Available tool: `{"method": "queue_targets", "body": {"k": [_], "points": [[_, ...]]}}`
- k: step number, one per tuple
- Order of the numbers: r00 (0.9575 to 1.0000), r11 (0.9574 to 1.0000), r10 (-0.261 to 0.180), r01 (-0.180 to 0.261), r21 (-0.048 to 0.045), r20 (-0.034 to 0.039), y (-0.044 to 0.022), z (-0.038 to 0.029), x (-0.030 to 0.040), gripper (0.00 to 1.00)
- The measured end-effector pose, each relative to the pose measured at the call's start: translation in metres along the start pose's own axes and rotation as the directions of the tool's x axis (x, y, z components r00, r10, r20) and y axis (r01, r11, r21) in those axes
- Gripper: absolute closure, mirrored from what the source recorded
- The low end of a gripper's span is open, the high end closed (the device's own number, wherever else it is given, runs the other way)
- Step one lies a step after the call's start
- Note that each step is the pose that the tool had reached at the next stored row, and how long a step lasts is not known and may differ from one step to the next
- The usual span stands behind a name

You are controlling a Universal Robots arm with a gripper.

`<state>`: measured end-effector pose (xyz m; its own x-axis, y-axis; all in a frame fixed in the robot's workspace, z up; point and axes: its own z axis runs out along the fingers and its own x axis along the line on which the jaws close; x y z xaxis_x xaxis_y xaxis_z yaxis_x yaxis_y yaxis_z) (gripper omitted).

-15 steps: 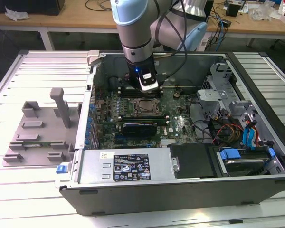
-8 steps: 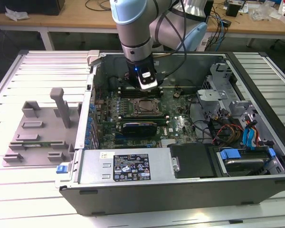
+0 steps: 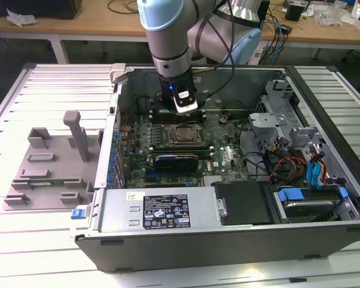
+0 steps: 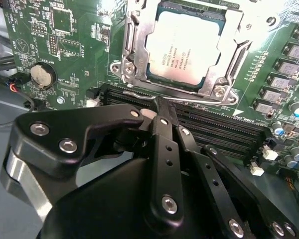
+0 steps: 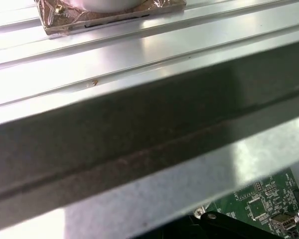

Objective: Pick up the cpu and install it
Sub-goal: 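Install the first cpu locking lever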

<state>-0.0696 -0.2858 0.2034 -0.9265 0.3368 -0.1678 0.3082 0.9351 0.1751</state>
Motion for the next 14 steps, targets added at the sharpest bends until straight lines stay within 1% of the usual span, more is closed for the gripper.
{"method": "queue_targets", "body": {"k": [3,9,14], "points": [[1.0,1.0,0.0,0.0,0.0003,-0.0002,-0.0001,0.0004,0.0001,0.89],[1.0,1.0,0.0,0.0,0.0006,0.0001,-0.0005,0.0038,-0.0001,0.89],[1.0,1.0,0.0,0.0,0.0005,0.0001,-0.0009,0.0046,-0.0001,0.89]]}}
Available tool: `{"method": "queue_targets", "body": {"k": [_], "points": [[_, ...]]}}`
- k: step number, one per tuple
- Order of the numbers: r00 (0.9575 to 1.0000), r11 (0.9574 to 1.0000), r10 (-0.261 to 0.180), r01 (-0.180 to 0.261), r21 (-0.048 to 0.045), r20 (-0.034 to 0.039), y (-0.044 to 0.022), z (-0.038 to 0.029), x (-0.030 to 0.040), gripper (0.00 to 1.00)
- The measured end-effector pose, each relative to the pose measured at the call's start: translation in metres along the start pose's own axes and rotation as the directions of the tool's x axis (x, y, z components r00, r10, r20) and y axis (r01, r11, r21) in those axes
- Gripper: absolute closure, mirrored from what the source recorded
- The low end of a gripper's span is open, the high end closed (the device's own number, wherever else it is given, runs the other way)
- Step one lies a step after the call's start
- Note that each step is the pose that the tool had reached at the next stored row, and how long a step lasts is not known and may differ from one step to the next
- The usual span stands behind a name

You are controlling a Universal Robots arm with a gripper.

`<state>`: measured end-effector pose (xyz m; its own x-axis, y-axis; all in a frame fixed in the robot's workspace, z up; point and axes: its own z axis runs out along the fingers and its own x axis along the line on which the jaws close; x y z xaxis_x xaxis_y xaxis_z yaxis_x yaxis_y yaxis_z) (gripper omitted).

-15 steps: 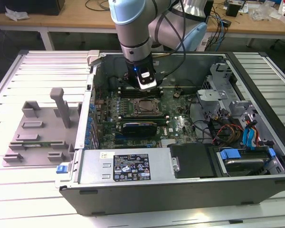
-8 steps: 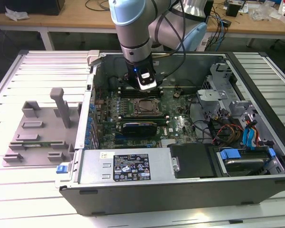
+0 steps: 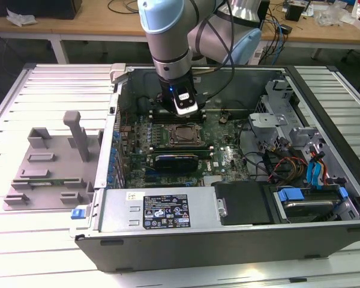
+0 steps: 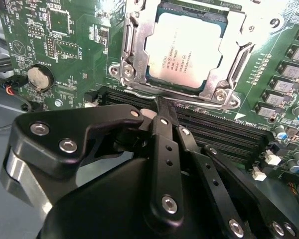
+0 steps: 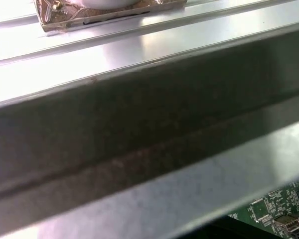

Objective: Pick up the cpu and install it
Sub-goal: 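Install the first cpu locking lever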

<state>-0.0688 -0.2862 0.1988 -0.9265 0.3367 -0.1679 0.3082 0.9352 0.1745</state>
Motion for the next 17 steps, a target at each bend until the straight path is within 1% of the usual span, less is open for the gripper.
{"method": "queue_targets", "body": {"k": [6,10,15,16,17], "points": [[1.0,1.0,0.0,0.0,0.0002,0.0,-0.0012,0.0004,-0.0004,0.89],[1.0,1.0,0.0,0.0,0.0004,-0.0002,-0.002,0.0024,-0.0003,0.89],[1.0,1.0,0.0,0.0,-0.0002,-0.0001,-0.002,0.0028,-0.0003,0.89],[1.0,1.0,0.002,-0.002,-0.0074,-0.0025,-0.0021,0.0027,-0.0003,0.89],[1.0,0.9998,0.004,-0.005,-0.0188,-0.0065,-0.0021,0.0026,-0.0003,0.89]]}}
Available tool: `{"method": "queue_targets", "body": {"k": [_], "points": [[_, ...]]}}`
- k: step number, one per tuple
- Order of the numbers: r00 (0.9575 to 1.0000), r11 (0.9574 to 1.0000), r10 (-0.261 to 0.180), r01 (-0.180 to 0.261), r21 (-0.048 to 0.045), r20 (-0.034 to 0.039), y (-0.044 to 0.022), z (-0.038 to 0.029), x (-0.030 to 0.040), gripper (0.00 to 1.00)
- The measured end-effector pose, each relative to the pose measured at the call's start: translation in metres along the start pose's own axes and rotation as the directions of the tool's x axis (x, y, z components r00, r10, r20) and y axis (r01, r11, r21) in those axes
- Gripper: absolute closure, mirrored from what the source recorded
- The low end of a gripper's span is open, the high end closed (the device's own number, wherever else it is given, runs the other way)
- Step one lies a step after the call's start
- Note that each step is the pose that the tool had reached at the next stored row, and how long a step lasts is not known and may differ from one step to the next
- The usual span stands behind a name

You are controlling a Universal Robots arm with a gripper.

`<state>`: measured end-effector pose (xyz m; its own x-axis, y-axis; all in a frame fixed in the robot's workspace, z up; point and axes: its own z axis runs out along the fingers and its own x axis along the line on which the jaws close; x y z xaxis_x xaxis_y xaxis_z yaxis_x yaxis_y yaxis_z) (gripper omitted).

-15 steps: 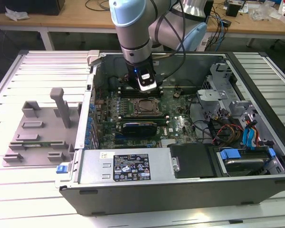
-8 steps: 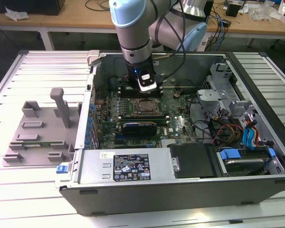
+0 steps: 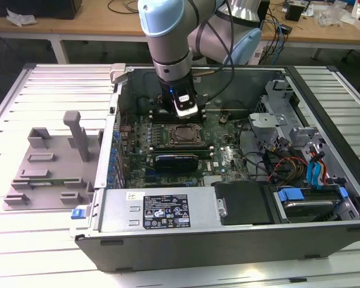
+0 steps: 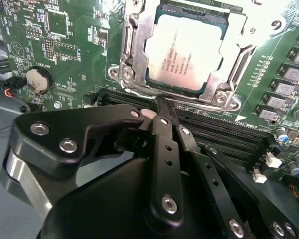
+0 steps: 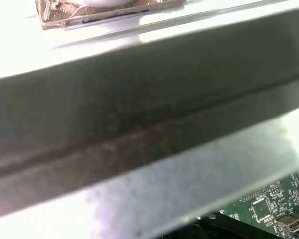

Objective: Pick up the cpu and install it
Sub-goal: 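Install the first cpu locking lever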

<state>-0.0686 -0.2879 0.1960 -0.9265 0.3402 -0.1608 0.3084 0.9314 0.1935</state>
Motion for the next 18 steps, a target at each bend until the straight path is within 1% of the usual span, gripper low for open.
{"method": "queue_targets", "body": {"k": [2,3,4,5,6,7,8,11,12,13,16,17,18], "points": [[1.0,1.0,0.001,-0.001,-0.0035,-0.0002,0.0005,-0.0009,-0.0002,0.89],[1.0,1.0,0.0,0.0,-0.0022,-0.0001,0.0013,-0.0054,-0.001,0.89],[1.0,1.0,0.0,0.0,0.0006,0.0006,0.0025,-0.0115,-0.002,0.89],[1.0,1.0,0.0,0.0,0.002,0.0009,0.0032,-0.0156,-0.0026,0.89],[1.0,1.0,0.0,0.0,0.0023,0.001,0.0037,-0.018,-0.003,0.89],[1.0,1.0,-0.001,0.001,0.0036,0.0015,0.0049,-0.0238,-0.004,0.89],[1.0,1.0,-0.001,0.001,0.0048,0.002,0.0053,-0.0255,-0.0043,0.89],[1.0,1.0,-0.002,0.001,0.0069,0.0026,0.0052,-0.0255,-0.0043,0.89],[1.0,0.9998,-0.005,0.004,0.0201,0.0059,0.0052,-0.0256,-0.0042,0.89],[0.9999,0.9993,-0.011,0.01,0.0369,0.0093,0.0048,-0.0256,-0.0045,0.89],[0.9998,0.9982,-0.019,0.018,0.0567,0.0114,0.0027,-0.0259,-0.0051,0.89],[0.9997,0.9976,-0.022,0.021,0.0653,0.0119,0.001,-0.026,-0.0057,0.89],[0.9996,0.997,-0.026,0.025,0.0738,0.0116,-0.0037,-0.0262,-0.0074,0.89]]}}
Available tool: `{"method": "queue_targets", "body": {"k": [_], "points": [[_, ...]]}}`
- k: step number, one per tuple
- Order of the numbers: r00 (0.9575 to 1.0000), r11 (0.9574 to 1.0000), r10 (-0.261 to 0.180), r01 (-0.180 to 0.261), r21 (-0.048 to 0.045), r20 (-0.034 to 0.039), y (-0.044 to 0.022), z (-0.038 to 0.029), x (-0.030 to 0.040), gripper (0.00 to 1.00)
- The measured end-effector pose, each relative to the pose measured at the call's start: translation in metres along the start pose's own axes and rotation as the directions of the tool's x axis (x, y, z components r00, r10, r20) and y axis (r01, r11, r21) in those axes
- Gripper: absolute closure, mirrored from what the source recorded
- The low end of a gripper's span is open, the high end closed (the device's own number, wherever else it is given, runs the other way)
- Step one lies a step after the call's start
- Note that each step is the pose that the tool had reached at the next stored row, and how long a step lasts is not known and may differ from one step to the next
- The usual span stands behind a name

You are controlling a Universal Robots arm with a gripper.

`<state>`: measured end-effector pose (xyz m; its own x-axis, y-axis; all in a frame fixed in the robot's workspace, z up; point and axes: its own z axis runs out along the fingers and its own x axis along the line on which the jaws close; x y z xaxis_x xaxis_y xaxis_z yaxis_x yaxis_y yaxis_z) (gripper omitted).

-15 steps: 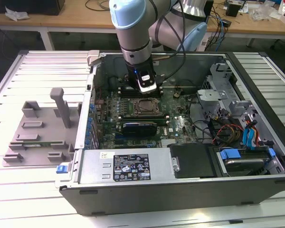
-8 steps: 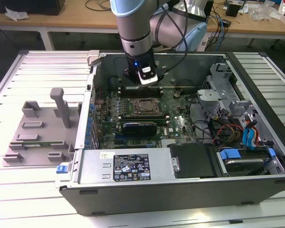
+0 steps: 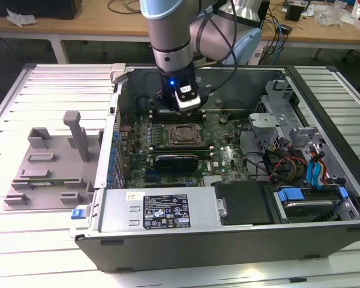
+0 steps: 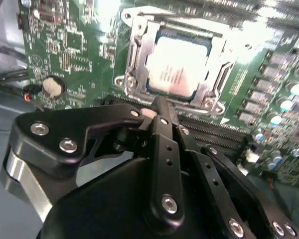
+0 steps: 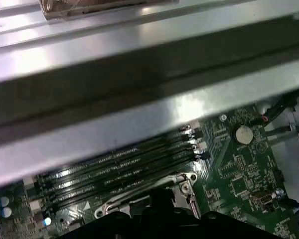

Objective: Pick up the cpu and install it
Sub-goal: 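Install the first cpu locking lever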

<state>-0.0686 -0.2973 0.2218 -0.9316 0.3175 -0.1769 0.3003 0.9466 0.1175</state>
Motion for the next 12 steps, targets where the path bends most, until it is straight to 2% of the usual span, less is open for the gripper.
{"method": "queue_targets", "body": {"k": [6,8,9,12], "points": [[1.0,0.9999,-0.006,0.006,0.0143,-0.0013,-0.018,0.0002,-0.0058,0.89],[1.0,0.9996,-0.009,0.009,0.0259,0.0003,-0.0227,0.0001,-0.0074,0.89],[0.9999,0.9992,-0.011,0.011,0.0387,0.0011,-0.0229,0.0,-0.0074,0.89],[0.9999,0.9991,-0.015,0.015,0.0397,-0.0012,-0.0224,-0.0008,-0.0088,0.89]]}}
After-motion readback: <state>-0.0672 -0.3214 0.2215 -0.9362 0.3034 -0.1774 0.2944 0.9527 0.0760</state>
